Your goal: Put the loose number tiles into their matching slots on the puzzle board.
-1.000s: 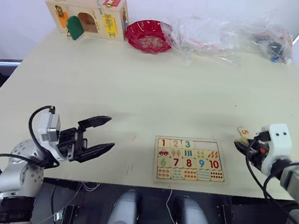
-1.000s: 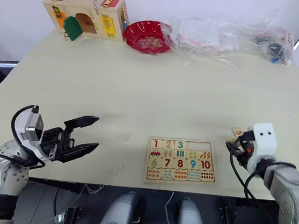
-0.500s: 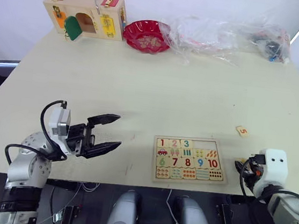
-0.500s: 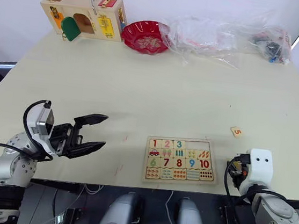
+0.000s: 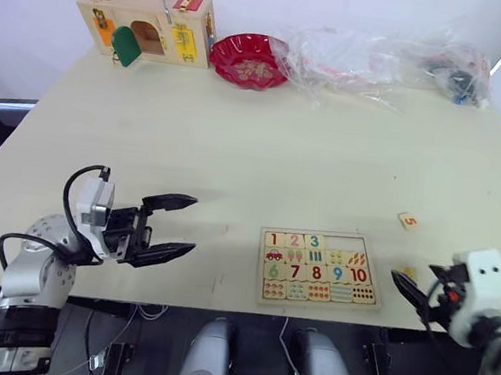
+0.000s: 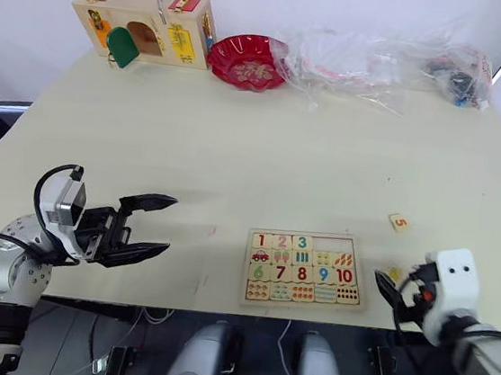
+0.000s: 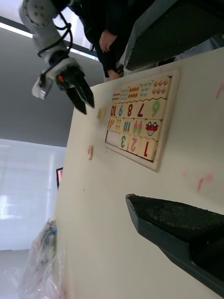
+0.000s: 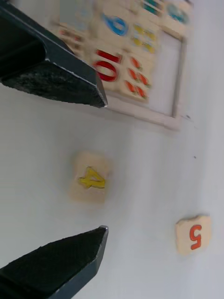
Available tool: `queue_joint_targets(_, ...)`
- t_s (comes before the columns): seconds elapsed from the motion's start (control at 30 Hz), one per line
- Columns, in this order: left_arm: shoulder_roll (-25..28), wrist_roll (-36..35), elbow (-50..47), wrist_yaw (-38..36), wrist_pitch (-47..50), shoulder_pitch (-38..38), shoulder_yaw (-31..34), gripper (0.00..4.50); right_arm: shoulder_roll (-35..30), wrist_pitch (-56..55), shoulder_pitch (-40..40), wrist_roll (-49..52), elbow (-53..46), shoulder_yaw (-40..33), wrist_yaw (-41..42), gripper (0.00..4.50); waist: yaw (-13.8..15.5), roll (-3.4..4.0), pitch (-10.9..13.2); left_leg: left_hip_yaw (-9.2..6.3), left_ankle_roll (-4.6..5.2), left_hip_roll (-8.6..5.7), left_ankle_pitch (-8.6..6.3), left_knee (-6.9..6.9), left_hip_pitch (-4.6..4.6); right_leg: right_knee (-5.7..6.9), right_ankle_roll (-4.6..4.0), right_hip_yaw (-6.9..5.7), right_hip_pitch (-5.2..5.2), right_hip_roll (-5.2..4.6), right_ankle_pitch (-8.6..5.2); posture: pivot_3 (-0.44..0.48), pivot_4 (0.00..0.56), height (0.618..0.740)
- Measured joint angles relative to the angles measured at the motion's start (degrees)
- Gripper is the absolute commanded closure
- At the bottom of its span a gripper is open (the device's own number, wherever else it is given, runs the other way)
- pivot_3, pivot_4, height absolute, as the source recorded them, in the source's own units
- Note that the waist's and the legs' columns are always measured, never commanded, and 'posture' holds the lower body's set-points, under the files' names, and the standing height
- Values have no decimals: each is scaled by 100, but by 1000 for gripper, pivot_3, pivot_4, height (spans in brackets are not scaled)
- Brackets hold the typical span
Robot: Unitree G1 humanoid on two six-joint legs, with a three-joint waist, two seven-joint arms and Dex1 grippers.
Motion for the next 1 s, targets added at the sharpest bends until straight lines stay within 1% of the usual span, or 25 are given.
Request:
queue_joint_targets(0.03, 18, -7, -8, -4, 65, -10, -8, 0, -173, -566, 80, 34, 245, -148, 485, 259, -5, -6, -2, -3, 0, 2, 0, 1, 1, -2, 2, -4, 4, 3, 0, 0, 150, 740)
queue_joint_targets(0.07, 27, -8, -38, 0, 205, -55, -84, 0, -523, -1455, 117, 82, 784, -315, 1262, 259, -19, -8, 0, 1, 0, 3, 0, 3, 16, -6, 19, -2, 18, 3, -9, 0, 150, 740)
queue_joint_targets(0.1, 30, -8, -49, 0, 216, -60, -94, 0, -568, -1536, 124, 79, 843, -334, 1338, 259, -18, -10, 1, 1, 0, 3, 0, 2, 24, -7, 21, -2, 26, 3, -10, 0, 150, 740)
queue_joint_targets(0.17, 64, -11, -136, 1, 324, -65, -136, 0, -1109, -2360, 179, -41, 1477, -281, 2085, 259, -14, -12, 7, 0, 0, 3, -1, -6, 55, -20, 22, -5, 60, 0, -11, 0, 150, 740)
queue_joint_targets(0.23, 133, -11, -253, -12, 409, -55, -160, 0, -1719, -3309, -103, -246, 2465, 12, 2923, 259, -12, -15, 9, -1, 0, 7, -1, -10, 67, -34, 13, -8, 72, 1, -6, 0, 150, 740)
queue_joint_targets(0.3, 133, -11, -297, -21, 409, -51, -160, 0, -1799, -3537, -138, -332, 2685, 100, 3094, 259, 3, -15, 10, -5, 0, 7, -1, -16, 62, -36, 1, -12, 70, 2, 0, 0, 150, 740)
queue_joint_targets(0.37, 127, 14, -317, -77, 238, 10, -161, 0, -2328, -4328, -775, -662, 3698, 857, 3666, 259, -14, -10, 21, 3, 0, 5, -1, -13, 61, -43, 2, -7, 71, -1, 2, 0, 150, 740)
queue_joint_targets(0.43, 100, 3, -322, -90, 162, 0, -155, 0, -2449, -4682, -1116, -837, 4188, 1114, 3829, 259, -2, -10, 21, 2, 0, 4, -1, -11, 62, -43, 2, -7, 73, -1, 2, 0, 150, 740)
queue_joint_targets(0.63, 154, -21, -293, -137, 114, 59, -118, 0, -2628, -5743, -2310, -1360, 5605, 2258, 4410, 259, 14, -6, 24, 1, 0, 3, -1, -13, 61, -43, 0, -10, 74, 1, 2, 0, 150, 740)
queue_joint_targets(0.73, 153, -19, -298, -137, 108, 199, -114, 0, -2642, -6188, -2557, -1680, 6091, 2782, 4579, 259, 12, -5, 24, 4, 0, 3, -1, -13, 59, -44, 0, -9, 73, 0, 2, 0, 150, 740)
queue_joint_targets(0.87, 151, -23, -349, -136, 109, 257, -110, 0, -2444, -6496, -2974, -1725, 6450, 3116, 4675, 259, 7, -4, 25, 5, 0, 4, -1, -9, 63, -40, 1, -9, 74, 1, 3, 0, 150, 740)
queue_joint_targets(1.0, 148, -25, -369, -132, 118, 313, -107, 0, -2362, -6622, -3091, -1725, 6586, 3233, 4706, 259, 8, -4, 25, 5, 0, 4, -1, -9, 63, -39, 0, -9, 75, 0, 3, 0, 150, 740)
